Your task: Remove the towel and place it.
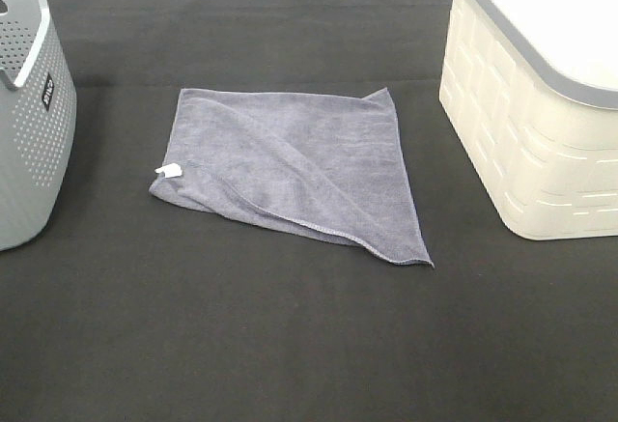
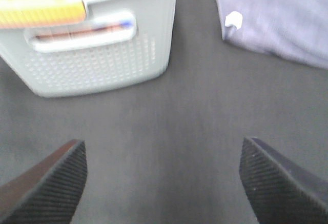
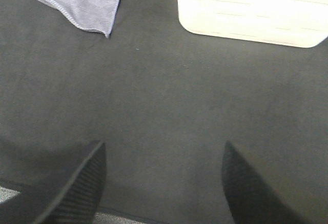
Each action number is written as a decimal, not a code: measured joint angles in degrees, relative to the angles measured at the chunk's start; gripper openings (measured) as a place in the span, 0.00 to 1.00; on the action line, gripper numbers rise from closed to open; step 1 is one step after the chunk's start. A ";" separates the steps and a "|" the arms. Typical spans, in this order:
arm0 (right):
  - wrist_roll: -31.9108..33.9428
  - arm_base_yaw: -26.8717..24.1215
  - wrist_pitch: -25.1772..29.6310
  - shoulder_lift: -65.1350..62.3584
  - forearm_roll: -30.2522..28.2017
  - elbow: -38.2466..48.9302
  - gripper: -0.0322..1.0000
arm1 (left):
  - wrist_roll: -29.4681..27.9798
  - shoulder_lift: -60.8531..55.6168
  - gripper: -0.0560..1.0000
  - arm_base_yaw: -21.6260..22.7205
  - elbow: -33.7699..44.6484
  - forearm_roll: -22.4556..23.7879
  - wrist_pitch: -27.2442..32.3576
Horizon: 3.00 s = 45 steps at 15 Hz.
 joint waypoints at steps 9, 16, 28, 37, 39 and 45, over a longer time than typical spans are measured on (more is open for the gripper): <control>-3.61 0.00 0.06 -15.13 3.04 0.29 0.66 | 0.06 -11.86 0.77 0.00 1.60 -2.64 3.61; -3.61 0.00 0.11 -19.08 3.44 0.34 0.66 | -0.34 -12.03 0.77 0.00 1.89 -2.41 4.07; -3.61 0.00 0.11 -19.08 3.44 0.34 0.66 | -0.63 -12.61 0.77 0.00 1.89 -2.23 4.07; -3.61 -9.74 0.11 -19.08 3.44 0.34 0.66 | -0.63 -12.61 0.77 0.00 1.89 -2.23 4.07; -3.61 -9.74 0.11 -19.08 3.44 0.34 0.66 | -0.63 -12.61 0.77 0.00 1.89 -2.23 4.07; -3.61 -9.74 0.11 -19.08 3.44 0.34 0.66 | -0.63 -12.61 0.77 0.00 1.89 -2.23 4.07</control>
